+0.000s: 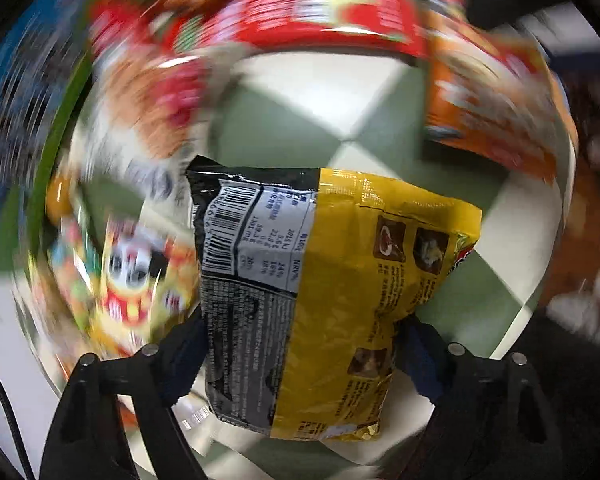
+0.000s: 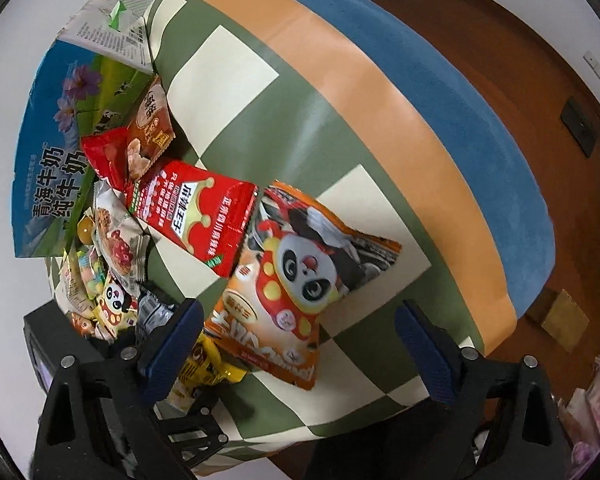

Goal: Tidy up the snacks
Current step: 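Grasp the yellow-black snack bag with the left tool while the right tool grasps the orange panda bag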

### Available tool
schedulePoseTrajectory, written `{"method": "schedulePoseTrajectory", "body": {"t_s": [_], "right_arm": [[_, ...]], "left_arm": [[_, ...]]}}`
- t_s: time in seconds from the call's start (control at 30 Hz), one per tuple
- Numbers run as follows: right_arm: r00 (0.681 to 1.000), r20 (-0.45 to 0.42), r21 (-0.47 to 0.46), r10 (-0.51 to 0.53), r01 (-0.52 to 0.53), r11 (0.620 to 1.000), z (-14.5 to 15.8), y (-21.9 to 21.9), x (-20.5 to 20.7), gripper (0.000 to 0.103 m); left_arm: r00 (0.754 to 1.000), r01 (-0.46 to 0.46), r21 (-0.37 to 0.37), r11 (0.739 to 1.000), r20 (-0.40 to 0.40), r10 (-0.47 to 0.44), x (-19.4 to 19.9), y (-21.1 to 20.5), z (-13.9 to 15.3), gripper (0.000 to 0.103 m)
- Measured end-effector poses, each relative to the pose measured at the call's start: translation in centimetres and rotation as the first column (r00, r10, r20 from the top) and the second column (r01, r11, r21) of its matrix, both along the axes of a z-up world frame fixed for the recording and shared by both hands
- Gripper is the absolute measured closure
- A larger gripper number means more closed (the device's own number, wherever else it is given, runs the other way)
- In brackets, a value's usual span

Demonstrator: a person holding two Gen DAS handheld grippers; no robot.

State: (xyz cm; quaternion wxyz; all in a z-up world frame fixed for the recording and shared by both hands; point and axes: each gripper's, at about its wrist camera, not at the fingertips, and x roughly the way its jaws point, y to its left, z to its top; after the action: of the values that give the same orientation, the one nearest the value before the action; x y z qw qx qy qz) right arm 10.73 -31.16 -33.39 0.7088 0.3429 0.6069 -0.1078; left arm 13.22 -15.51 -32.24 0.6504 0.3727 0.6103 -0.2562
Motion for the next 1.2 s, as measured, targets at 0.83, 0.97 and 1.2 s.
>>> {"method": "schedulePoseTrajectory", "body": {"t_s": [0.83, 0.97, 1.2], "right_arm": [[0.859, -0.094, -0.267, 0.503, -0.508, 0.819, -2.2, 8.2, 3.5, 0.033], [0.903, -0.067, -0.222, 0.425, -0.429, 0.875, -2.8, 5.1, 1.6, 0.037], [0.864, -0.044, -0.266, 0.502, -0.494, 0.828, -1.8, 8.0, 0.6, 0.044]], "left_arm": [[0.711, -0.693, -0.07, 0.717, -0.234, 0.664, 4.7, 10.2, -2.6, 0.021], [0.674, -0.738, -0.12, 0.664, -0.168, 0.719, 3.8, 11.6, -0.6, 0.021], [0.655, -0.744, -0.088, 0.663, -0.293, 0.696, 4.3, 13.1, -3.8, 0.018]]}}
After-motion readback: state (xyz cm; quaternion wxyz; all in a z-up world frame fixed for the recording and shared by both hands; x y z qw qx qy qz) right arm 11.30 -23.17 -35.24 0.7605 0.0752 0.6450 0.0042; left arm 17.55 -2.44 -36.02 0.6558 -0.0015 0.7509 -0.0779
